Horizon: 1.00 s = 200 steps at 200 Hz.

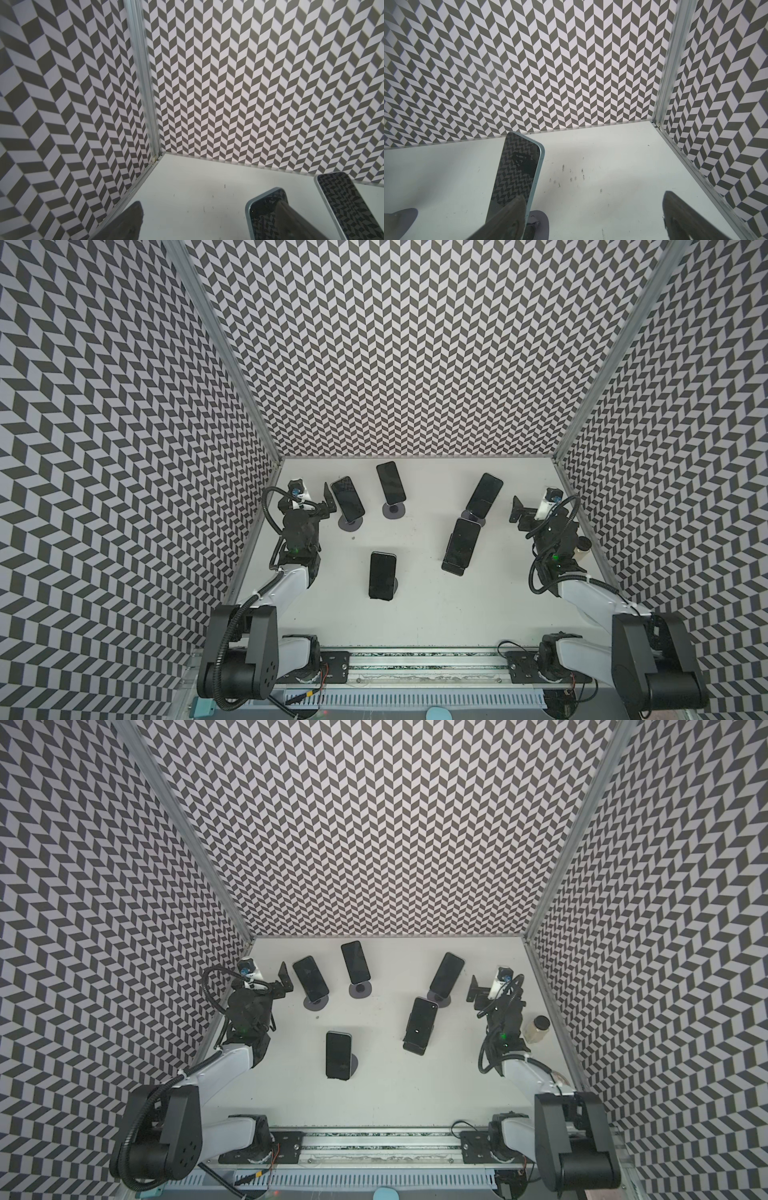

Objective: Remove the phone from the phone stand
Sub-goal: 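Raise both arms and swing them toward the phones on stands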

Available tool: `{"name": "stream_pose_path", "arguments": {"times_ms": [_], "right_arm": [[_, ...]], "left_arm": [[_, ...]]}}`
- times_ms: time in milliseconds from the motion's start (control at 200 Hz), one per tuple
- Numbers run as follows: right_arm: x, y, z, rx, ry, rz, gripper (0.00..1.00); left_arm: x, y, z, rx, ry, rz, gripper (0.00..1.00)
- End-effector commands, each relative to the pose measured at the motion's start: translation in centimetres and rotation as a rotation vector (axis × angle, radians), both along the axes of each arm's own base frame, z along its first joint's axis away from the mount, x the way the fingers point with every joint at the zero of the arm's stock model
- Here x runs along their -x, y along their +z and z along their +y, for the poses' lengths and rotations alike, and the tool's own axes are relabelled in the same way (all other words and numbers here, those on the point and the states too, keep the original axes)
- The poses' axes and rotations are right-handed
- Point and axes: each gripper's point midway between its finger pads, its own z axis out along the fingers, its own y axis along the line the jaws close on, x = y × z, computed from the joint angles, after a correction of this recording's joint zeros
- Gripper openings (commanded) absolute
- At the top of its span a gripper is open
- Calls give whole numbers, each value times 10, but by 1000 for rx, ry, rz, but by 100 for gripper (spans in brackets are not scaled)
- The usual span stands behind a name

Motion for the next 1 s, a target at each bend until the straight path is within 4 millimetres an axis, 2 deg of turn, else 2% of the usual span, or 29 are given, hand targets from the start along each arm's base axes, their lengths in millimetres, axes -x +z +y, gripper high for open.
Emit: {"name": "stream_pose_path", "arguments": {"times_ms": [0, 245, 531, 651, 826, 996], "right_arm": [[2, 30, -9, 3, -47, -72, 99], [7, 76, -20, -25, -111, -157, 100], [12, 126, -13, -155, -70, -245, 99], [14, 144, -4, -190, -14, -265, 100], [9, 173, 9, -237, 62, -257, 99], [10, 191, 28, -302, 168, -235, 91]], "left_arm": [[-2, 19, -8, 4, -14, 21, 99], [8, 68, -24, -20, -52, -59, 98], [25, 111, -48, -37, -128, -100, 96], [32, 122, -58, -26, -164, -118, 96], [33, 139, -89, -15, -259, -123, 94], [34, 149, -129, -19, -367, -92, 93]]}}
